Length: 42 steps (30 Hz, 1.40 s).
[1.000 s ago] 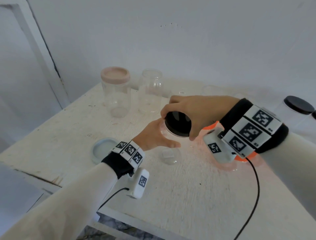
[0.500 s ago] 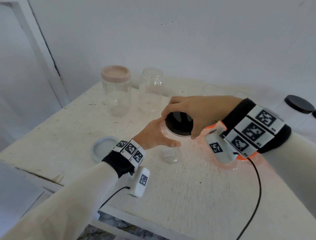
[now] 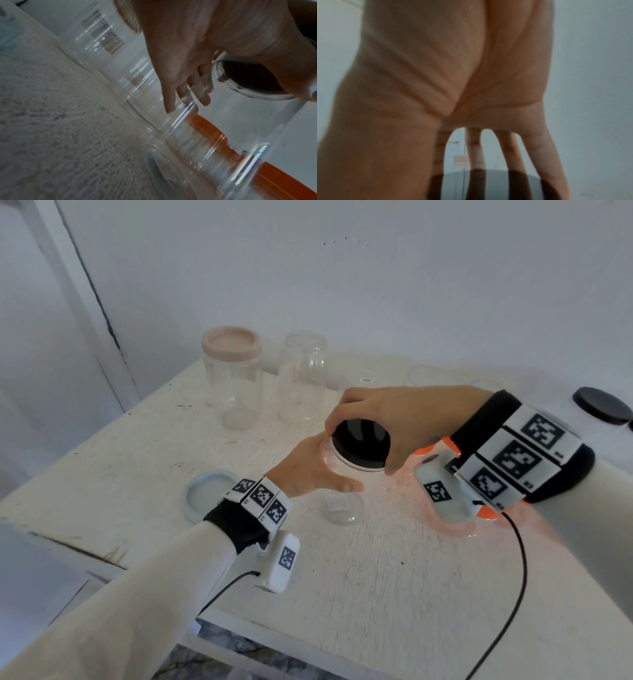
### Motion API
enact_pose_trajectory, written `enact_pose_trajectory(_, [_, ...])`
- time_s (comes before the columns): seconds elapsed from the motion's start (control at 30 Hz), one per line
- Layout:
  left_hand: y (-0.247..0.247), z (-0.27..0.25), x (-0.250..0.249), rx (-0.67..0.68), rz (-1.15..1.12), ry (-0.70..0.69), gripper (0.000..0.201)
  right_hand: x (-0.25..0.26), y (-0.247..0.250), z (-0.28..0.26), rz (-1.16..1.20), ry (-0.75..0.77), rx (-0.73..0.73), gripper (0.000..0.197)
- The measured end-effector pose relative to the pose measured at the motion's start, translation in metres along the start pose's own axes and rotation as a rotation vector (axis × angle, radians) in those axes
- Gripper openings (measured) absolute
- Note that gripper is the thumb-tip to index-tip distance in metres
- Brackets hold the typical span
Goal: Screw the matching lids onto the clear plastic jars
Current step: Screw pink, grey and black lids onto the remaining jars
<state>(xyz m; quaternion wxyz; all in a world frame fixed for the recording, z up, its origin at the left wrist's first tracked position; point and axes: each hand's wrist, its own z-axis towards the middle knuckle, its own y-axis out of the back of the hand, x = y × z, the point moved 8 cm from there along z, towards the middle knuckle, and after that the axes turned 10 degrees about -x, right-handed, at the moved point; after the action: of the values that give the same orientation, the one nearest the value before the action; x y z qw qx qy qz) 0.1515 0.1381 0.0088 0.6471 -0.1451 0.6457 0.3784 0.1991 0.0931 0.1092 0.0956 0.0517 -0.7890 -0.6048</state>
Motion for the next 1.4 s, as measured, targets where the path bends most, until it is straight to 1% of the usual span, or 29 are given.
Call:
enact_pose_trajectory(0.2, [0.001,0.001,0.000,-0.002,0.001,-0.005,0.060,0.001,-0.001,0.001,-0.019,0.004,0.004,0.084])
enact_pose_trajectory(0.3, [0.000,0.000,-0.001,0.003,-0.009,-0.009,0.064,0.003,0.000,0.002,-0.054,0.004,0.004,0.085])
enact_pose_trajectory(0.37, [0.000,-0.001,-0.003,-0.001,-0.008,-0.011,0.072,0.003,0.002,0.003,-0.089,-0.005,-0.008,0.083])
enact_pose_trajectory(0.43, [0.000,-0.001,-0.005,-0.012,-0.008,-0.008,0.072,0.002,0.004,0.005,-0.115,-0.031,-0.031,0.081])
enact_pose_trajectory(0.5, [0.001,-0.002,-0.004,-0.022,-0.014,-0.006,0.067,0.001,0.006,0.006,-0.128,-0.065,-0.061,0.077])
enact_pose_trajectory(0.63, [0.000,-0.003,-0.004,-0.036,-0.038,-0.006,0.064,-0.001,0.012,0.004,-0.096,-0.159,-0.174,0.069])
enact_pose_trajectory(0.83, [-0.001,-0.004,-0.005,-0.037,-0.060,-0.007,0.068,-0.004,0.015,-0.002,-0.082,-0.253,-0.231,0.069])
enact_pose_trajectory(1.0, [-0.001,-0.002,-0.004,-0.026,-0.071,-0.022,0.066,-0.004,0.015,-0.004,-0.095,-0.276,-0.300,0.066])
enact_pose_trajectory(1.03, [-0.001,-0.002,-0.004,-0.020,-0.071,-0.018,0.066,-0.004,0.014,-0.005,-0.115,-0.271,-0.287,0.068])
enact_pose_trajectory(1.07, [-0.001,-0.002,-0.004,-0.013,-0.063,-0.015,0.067,-0.006,0.012,-0.005,-0.142,-0.255,-0.243,0.072])
enact_pose_trajectory(1.1, [0.000,-0.001,-0.003,-0.004,-0.049,-0.012,0.067,-0.007,0.008,-0.005,-0.147,-0.224,-0.164,0.077])
enact_pose_trajectory(1.17, [0.001,0.001,-0.003,0.019,-0.024,-0.012,0.066,-0.004,0.000,-0.007,-0.058,-0.128,0.001,0.087])
enact_pose_trajectory(1.2, [0.000,0.001,-0.003,0.041,-0.022,-0.012,0.067,-0.001,-0.001,-0.008,-0.021,-0.089,0.049,0.090])
enact_pose_trajectory(1.23, [-0.001,0.002,-0.003,0.060,-0.021,-0.009,0.069,0.000,0.000,-0.007,-0.019,-0.063,0.062,0.089])
enact_pose_trajectory(1.3, [-0.001,0.003,-0.003,0.076,-0.010,-0.004,0.069,-0.001,0.003,-0.003,-0.057,-0.042,0.014,0.085])
enact_pose_trajectory(1.4, [-0.002,0.001,-0.002,0.051,-0.046,0.018,0.070,-0.001,0.005,0.002,-0.081,-0.039,-0.048,0.079])
